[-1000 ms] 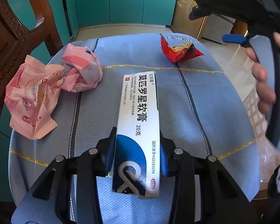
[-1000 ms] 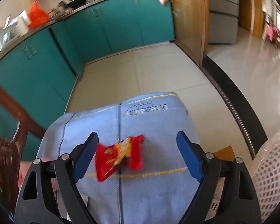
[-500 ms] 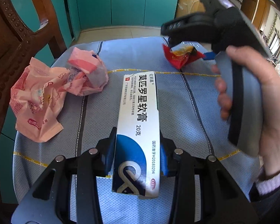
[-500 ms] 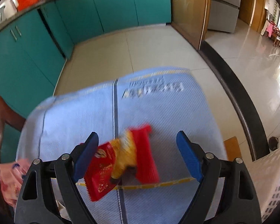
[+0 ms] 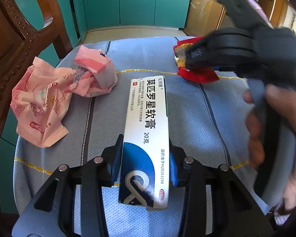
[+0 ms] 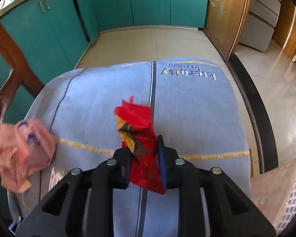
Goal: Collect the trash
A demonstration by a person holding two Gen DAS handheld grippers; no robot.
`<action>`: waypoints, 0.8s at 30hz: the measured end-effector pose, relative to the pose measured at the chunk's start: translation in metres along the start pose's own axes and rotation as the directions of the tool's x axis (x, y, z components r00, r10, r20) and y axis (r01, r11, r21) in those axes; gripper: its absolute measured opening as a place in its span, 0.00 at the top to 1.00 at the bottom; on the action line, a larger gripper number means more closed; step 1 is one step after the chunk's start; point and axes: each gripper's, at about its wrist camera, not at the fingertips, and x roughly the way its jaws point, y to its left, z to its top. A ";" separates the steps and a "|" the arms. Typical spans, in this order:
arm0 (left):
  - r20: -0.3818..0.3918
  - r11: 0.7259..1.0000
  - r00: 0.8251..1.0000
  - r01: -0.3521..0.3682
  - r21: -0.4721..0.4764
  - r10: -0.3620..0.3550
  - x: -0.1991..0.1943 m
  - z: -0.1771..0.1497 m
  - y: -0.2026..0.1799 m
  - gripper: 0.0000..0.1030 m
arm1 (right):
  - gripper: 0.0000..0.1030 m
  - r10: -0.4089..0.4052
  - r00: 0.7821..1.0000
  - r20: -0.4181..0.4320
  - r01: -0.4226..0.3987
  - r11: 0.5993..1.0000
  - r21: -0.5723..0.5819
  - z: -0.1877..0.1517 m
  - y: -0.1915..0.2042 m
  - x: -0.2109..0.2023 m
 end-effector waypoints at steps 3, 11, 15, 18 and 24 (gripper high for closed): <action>0.007 1.000 1.000 -0.004 -0.013 0.004 -0.002 -0.004 0.003 0.61 | 0.78 0.024 1.000 0.008 -0.024 1.000 0.006 -0.015 -0.009 -0.018; 0.011 0.998 1.000 -0.021 -0.053 0.021 -0.006 -0.007 0.007 0.61 | 0.78 0.054 0.998 0.025 -0.056 0.997 0.050 -0.057 -0.034 -0.059; 0.015 0.997 0.999 -0.031 -0.065 0.032 -0.009 -0.010 0.009 0.61 | 0.78 0.060 0.998 0.033 -0.061 0.997 0.037 -0.079 -0.035 -0.077; 0.019 0.997 0.999 -0.036 -0.075 0.037 -0.012 -0.011 0.012 0.61 | 0.78 0.058 0.998 0.035 -0.058 0.998 -0.003 -0.101 -0.032 -0.092; 0.028 0.996 0.999 -0.040 -0.073 0.042 -0.016 -0.014 0.012 0.61 | 0.78 0.088 0.996 -0.013 -0.089 0.993 -0.076 -0.129 -0.024 -0.103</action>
